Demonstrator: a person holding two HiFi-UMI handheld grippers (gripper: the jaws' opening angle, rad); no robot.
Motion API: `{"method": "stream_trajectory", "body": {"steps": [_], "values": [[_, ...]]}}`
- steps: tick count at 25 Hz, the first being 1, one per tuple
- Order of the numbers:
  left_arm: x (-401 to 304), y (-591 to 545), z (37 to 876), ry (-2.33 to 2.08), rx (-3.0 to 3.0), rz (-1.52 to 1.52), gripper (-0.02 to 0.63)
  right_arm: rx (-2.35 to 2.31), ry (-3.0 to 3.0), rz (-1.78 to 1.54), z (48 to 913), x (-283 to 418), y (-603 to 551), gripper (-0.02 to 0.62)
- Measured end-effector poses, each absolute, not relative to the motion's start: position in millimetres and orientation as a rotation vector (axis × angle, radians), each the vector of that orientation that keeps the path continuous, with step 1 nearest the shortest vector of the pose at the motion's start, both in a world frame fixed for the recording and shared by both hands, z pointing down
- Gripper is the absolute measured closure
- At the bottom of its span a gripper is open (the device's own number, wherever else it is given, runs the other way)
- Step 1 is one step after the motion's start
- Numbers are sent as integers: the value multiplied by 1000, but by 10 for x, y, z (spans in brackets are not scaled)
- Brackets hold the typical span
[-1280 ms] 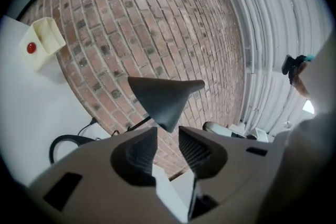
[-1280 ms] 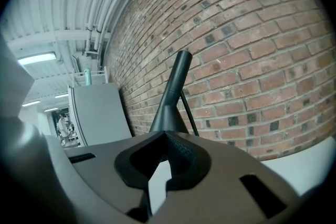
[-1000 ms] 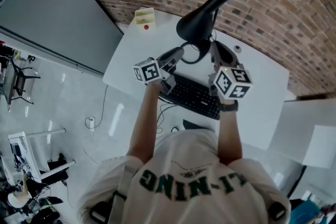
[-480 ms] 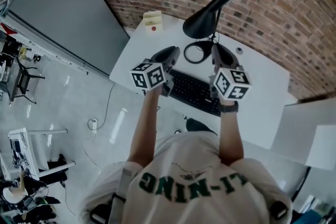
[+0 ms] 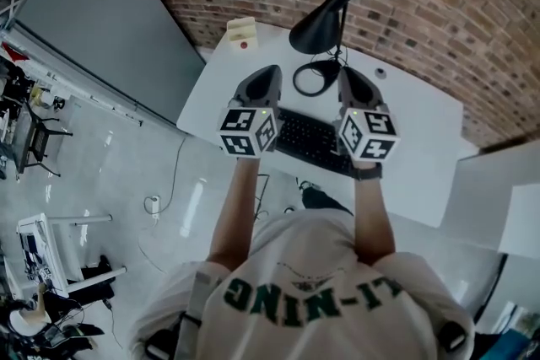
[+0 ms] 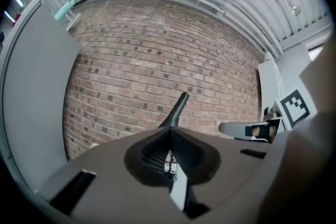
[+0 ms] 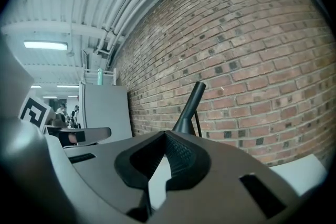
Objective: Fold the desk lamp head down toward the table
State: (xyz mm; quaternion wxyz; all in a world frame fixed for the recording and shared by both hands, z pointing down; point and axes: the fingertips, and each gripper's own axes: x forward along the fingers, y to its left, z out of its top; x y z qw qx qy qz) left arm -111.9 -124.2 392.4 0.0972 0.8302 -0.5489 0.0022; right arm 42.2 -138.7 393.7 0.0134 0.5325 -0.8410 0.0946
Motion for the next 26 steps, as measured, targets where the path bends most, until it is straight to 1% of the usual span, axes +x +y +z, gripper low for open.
{"method": "stream_trajectory", "body": {"steps": [4,12,26], "values": [[-1156,-1194,3846,-1746,2466,26,604,1709,-2587,221,3893,480,-1306,597],[-1173,-1233,3889,-1812,2431,65,604,1709,-2570,199,3901,564,-1287,597],[-1308,-1363,4244,-1764,2356,108,604,1615,-2572,177,4017,465,-1731,597]]}}
